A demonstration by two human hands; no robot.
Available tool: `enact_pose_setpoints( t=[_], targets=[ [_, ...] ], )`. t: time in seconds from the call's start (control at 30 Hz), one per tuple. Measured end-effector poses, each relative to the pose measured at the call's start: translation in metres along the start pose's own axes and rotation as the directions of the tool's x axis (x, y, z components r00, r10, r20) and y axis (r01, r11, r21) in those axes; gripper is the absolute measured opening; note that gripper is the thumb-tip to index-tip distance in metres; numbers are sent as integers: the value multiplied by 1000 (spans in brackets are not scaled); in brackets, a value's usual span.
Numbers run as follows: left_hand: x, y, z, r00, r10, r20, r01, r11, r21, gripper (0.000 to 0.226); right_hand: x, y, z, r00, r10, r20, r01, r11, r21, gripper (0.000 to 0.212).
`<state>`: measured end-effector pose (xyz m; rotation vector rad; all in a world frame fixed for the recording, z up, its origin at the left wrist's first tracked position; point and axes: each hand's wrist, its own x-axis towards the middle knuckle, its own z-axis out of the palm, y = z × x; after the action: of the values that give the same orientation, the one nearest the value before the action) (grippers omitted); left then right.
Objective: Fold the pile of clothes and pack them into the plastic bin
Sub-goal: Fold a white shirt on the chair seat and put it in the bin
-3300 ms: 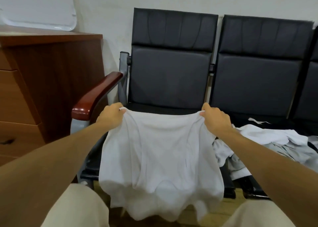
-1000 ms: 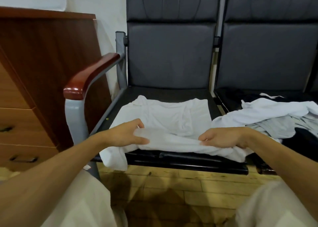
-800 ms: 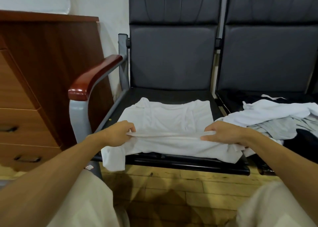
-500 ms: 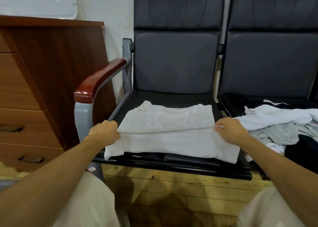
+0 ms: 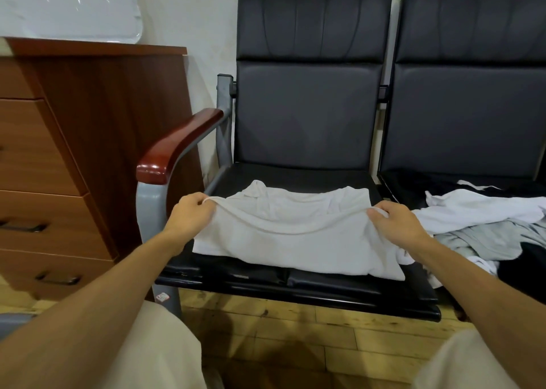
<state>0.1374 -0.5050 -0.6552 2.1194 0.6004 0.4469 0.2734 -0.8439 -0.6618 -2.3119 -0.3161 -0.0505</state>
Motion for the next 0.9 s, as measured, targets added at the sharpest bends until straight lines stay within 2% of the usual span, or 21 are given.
enact_pose_setpoints(
  t=[0.07,0.2,0.27,0.4,0.53,0.63,0.9],
  targets=[
    [-4,3,-1,990,6,138,5,997,-80,21,-6,-5,-4,994,8,106,-19,994,104,25],
    [-14,3,-7,944,14,331,-7,1000,-20,19,-18,-7,-9,918,16,396,-63,993,104,32],
    [-17,1,-11,915,26,404,4,997,-73,19,-23,-9,-13,894,14,447,-71,991,110,28],
    [-20,0,-11,901,23,432,-5,999,-43,21,-26,-15,-15,919,2,395,-28,998,60,21],
    [-10,-5,2,866,-50,498,25,998,56,24,-19,-22,-7,937,-23,350,18,1000,17,18],
    [6,-3,16,867,-104,488,53,992,116,26,-1,-29,-5,957,-44,286,47,999,-1,18],
    [64,6,59,860,-112,498,-6,973,230,32,61,-46,9,981,-102,163,95,994,48,16]
  ],
)
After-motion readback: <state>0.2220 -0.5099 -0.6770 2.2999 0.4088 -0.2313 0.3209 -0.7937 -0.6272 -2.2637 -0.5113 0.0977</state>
